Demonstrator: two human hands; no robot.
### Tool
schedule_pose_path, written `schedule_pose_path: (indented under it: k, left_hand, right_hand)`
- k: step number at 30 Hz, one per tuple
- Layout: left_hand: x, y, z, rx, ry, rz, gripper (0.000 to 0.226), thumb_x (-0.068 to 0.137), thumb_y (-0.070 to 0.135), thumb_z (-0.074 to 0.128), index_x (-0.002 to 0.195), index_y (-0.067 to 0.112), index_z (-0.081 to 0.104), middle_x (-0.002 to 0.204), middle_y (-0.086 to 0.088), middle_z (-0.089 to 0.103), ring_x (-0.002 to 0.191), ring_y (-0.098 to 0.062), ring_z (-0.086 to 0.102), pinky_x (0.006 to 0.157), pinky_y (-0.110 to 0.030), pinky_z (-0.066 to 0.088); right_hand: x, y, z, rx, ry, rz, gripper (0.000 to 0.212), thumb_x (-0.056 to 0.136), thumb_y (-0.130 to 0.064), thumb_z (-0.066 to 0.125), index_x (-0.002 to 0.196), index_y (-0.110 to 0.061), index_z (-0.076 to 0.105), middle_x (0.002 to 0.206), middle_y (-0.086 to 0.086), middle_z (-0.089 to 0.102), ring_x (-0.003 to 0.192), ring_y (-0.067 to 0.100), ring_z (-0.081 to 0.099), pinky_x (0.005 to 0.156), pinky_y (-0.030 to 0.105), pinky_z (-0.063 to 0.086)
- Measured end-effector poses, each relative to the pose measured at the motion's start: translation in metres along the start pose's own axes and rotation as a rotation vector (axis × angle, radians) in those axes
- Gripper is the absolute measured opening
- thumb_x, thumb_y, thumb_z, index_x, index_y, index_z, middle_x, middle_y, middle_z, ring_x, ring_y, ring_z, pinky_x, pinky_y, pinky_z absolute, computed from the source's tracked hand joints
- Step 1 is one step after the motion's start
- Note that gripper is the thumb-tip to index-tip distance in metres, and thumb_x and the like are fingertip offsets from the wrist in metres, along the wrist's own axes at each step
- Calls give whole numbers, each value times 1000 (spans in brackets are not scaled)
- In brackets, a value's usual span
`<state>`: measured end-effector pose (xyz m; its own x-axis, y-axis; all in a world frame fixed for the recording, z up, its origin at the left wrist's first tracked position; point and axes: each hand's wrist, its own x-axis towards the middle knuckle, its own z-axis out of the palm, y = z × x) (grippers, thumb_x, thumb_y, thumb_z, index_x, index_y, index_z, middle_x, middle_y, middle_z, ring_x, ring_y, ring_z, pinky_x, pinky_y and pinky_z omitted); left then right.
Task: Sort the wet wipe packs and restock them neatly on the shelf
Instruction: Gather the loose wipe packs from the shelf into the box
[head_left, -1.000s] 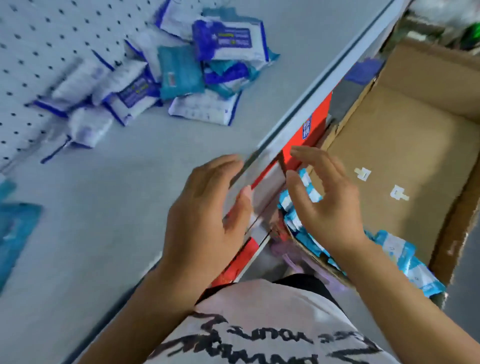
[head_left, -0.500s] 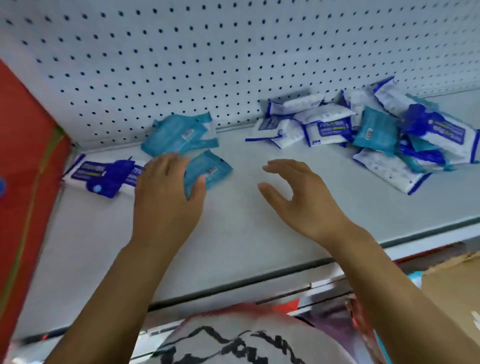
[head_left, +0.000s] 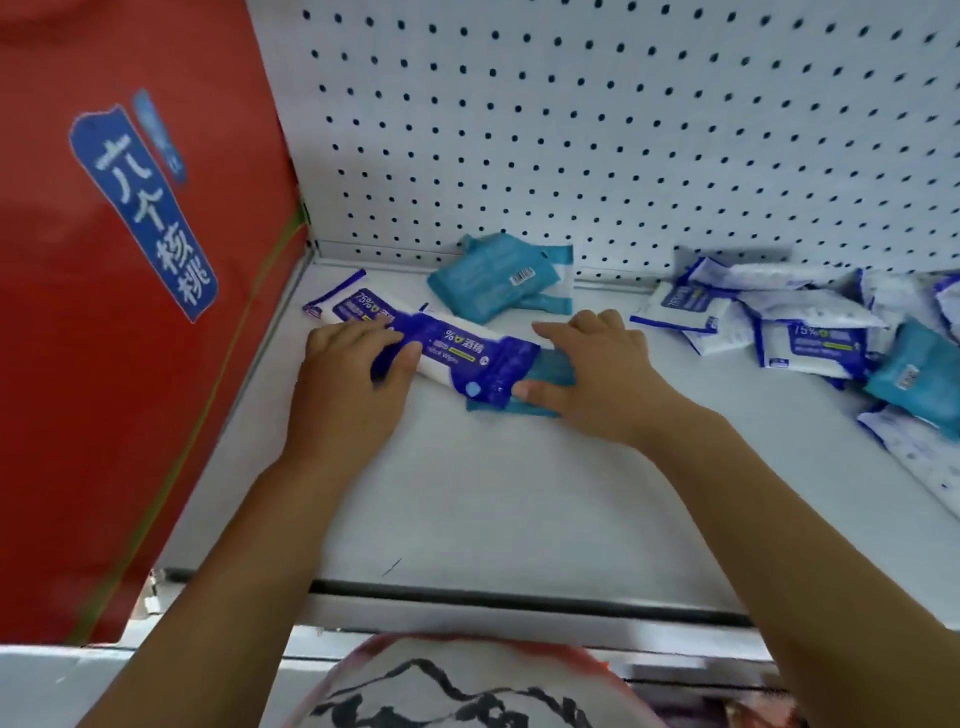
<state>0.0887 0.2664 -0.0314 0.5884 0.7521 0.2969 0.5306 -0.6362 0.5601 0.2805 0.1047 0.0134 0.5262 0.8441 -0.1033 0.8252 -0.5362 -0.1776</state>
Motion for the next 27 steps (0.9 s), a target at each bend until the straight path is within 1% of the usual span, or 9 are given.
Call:
schedule_pose_path:
  k: [2,4,8,11,13,17,20,25,27]
  left_hand:
    - [-5,8,-1,-153,63,-69,29,97,38,62,105,15,76,99,4,70,103,-28,63,92,-33,45]
    - [-5,14,-2,-231,159,-165,20,97,33,67,108,17,72,101,6,65,103,-24,62,90,-34,48]
    - [12,16,8,-39,118,-394,76,90,58,66,143,7,48,146,-17,51,138,-38,39,115,-47,34]
    - [15,19,17,6,70,-417,83,87,60,68,145,6,46,148,-19,52,140,-40,38,118,-50,29]
    - [14,22,18,-34,100,-394,74,86,54,73,141,11,50,142,-13,59,135,-36,44,114,-45,29]
    - [14,27,13,-99,73,-390,77,81,52,80,143,18,48,139,-2,63,132,-30,50,115,-43,29]
    - [13,28,8,-209,45,-414,82,79,46,85,146,22,46,141,2,60,135,-25,46,117,-44,32]
    - [7,25,1,-404,-9,-484,81,76,47,86,145,29,48,135,8,58,131,-13,49,103,-32,49]
    - [7,30,2,-323,17,-527,77,77,57,81,141,26,51,131,8,58,133,-16,46,105,-38,48]
  right_hand:
    - [-2,4,-9,14,-81,92,83,76,-75,63,141,-27,47,132,2,49,130,24,36,104,43,34]
    - [-4,13,-18,54,-127,127,79,70,-72,72,129,-23,53,121,2,50,120,22,42,96,40,40]
    - [-4,35,-37,158,-100,181,57,71,-55,82,103,-20,51,100,0,55,84,15,52,61,29,40]
    - [0,44,-51,295,98,189,43,82,-41,78,103,-16,50,90,-3,56,73,7,51,54,26,38]
    - [6,42,-59,352,185,115,36,87,-36,75,103,-17,50,86,-8,54,73,4,50,55,24,37]
    - [35,23,-60,379,135,-101,31,88,-31,75,108,-20,56,93,-7,62,78,8,57,63,21,43]
    - [69,10,-48,344,107,-243,42,87,-27,76,123,-18,58,112,1,66,97,19,61,84,33,49]
    - [117,2,-40,86,92,-367,54,87,-28,75,137,-16,56,132,7,54,124,27,41,105,48,38]
    - [124,2,-39,23,46,-407,54,89,-28,73,138,-17,55,139,5,50,130,27,37,109,47,34]
